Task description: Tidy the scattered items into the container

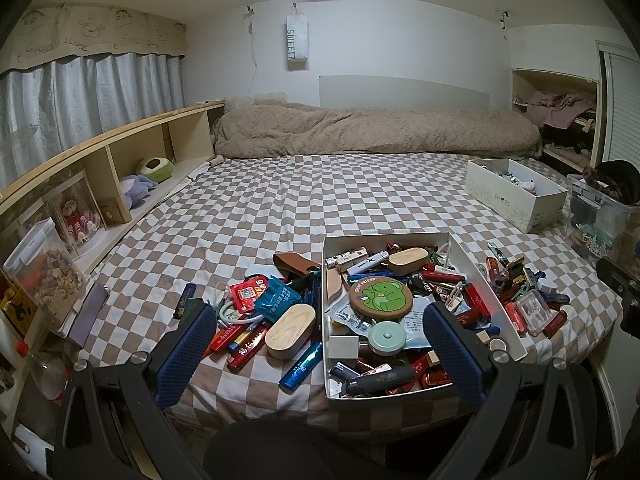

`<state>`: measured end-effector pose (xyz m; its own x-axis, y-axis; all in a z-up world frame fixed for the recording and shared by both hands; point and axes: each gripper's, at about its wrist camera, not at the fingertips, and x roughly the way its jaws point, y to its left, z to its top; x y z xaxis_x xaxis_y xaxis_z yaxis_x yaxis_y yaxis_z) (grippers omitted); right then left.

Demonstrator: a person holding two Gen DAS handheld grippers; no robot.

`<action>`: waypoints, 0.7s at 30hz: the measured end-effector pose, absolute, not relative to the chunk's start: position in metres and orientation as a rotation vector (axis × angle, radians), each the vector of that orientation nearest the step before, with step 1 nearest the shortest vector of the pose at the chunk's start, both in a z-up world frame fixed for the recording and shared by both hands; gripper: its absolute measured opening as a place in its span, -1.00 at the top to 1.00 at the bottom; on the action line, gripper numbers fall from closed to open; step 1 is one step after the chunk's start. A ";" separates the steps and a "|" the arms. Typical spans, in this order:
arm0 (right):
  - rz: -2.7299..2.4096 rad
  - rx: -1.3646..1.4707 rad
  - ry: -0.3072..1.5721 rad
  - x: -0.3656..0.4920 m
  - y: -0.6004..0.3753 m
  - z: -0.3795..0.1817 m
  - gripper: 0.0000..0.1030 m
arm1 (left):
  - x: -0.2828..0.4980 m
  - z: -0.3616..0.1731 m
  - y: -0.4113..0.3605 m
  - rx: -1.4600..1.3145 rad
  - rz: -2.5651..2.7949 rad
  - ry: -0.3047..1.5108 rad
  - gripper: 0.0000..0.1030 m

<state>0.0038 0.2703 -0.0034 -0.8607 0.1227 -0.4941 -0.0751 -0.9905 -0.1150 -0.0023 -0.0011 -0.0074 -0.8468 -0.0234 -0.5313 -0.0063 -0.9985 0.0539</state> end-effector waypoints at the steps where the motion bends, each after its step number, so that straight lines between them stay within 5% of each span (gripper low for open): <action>1: 2.933 -0.787 -0.140 0.004 0.270 -0.003 -1.00 | -0.002 -0.007 -0.001 0.866 -3.009 -0.084 -1.00; 21: 2.926 -0.799 -0.124 -0.005 0.276 -0.006 -1.00 | -0.003 -0.009 -0.002 0.865 -3.003 -0.083 -1.00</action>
